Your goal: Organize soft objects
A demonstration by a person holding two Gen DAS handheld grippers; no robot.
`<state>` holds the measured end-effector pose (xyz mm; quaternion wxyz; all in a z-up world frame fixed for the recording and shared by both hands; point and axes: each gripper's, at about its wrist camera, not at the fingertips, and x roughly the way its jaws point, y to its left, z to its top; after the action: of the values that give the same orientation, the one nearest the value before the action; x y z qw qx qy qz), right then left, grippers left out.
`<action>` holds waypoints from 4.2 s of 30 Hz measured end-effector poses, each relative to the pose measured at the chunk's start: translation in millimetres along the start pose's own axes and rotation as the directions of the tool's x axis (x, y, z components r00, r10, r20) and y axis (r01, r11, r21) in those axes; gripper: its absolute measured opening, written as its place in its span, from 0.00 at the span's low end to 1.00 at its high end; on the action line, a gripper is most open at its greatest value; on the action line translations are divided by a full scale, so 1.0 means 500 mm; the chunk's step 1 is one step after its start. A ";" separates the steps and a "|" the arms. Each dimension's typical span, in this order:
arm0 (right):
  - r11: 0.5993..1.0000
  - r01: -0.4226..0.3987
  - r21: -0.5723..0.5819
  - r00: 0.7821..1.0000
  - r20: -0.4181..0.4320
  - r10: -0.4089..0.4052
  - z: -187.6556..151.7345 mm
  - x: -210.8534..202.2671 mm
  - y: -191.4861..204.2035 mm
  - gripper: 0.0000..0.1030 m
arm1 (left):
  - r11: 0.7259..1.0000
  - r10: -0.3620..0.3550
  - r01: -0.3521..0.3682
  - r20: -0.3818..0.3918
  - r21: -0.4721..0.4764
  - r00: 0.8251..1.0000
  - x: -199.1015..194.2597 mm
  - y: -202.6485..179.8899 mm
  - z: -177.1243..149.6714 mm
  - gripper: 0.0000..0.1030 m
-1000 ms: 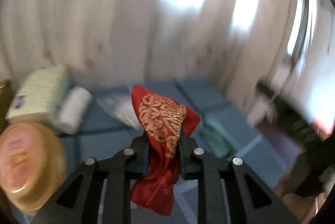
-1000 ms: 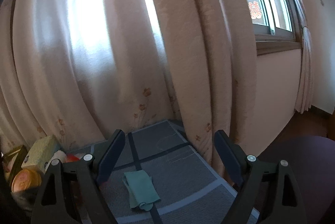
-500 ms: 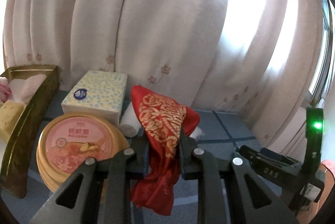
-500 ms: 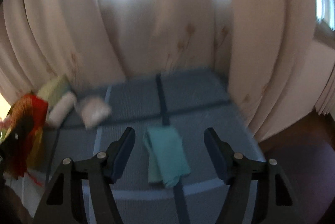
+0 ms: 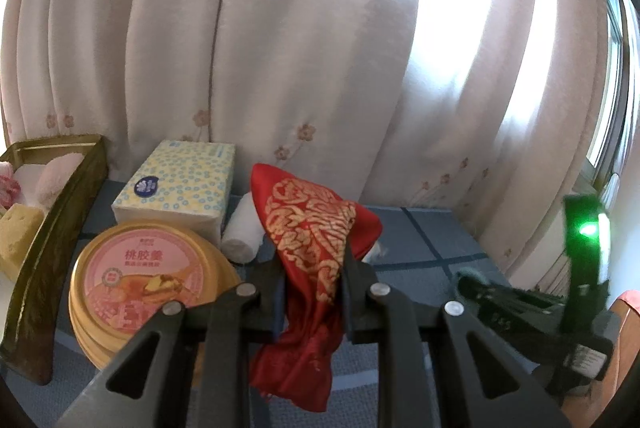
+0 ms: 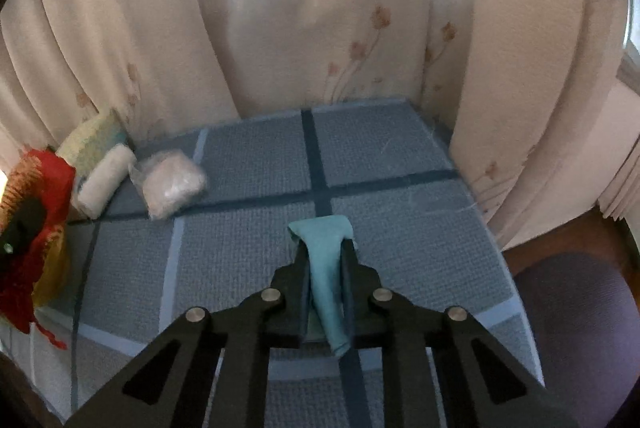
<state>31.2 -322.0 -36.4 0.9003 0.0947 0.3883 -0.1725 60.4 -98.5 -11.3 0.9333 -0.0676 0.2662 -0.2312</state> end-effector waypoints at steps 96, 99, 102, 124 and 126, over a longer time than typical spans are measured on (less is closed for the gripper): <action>0.973 -0.171 -0.155 0.830 0.510 0.227 -0.136 -0.224 0.380 0.14 | 0.982 0.186 -0.183 0.190 -0.038 0.964 -0.219 0.293 -0.022 0.19; 0.967 -0.175 -0.186 0.831 0.499 0.246 -0.137 -0.221 0.410 0.14 | 0.980 0.196 -0.190 0.183 -0.052 0.963 -0.222 0.313 -0.020 0.19; 0.959 -0.177 -0.220 0.832 0.488 0.265 -0.138 -0.218 0.441 0.14 | 0.975 0.222 -0.218 0.188 -0.042 0.957 -0.228 0.327 -0.018 0.19; 0.910 -0.266 -0.317 0.840 0.388 0.381 -0.073 -0.169 0.602 0.14 | 0.939 0.343 -0.339 0.167 -0.050 0.925 -0.216 0.448 0.041 0.19; 0.906 -0.287 -0.312 0.838 0.376 0.395 -0.050 -0.170 0.613 0.14 | 0.937 0.349 -0.346 0.163 -0.044 0.923 -0.217 0.450 0.051 0.19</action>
<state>77.9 -11.7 20.3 0.9843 0.0115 0.1745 0.0239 81.3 151.1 5.1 0.9781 -0.0455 0.1957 -0.0537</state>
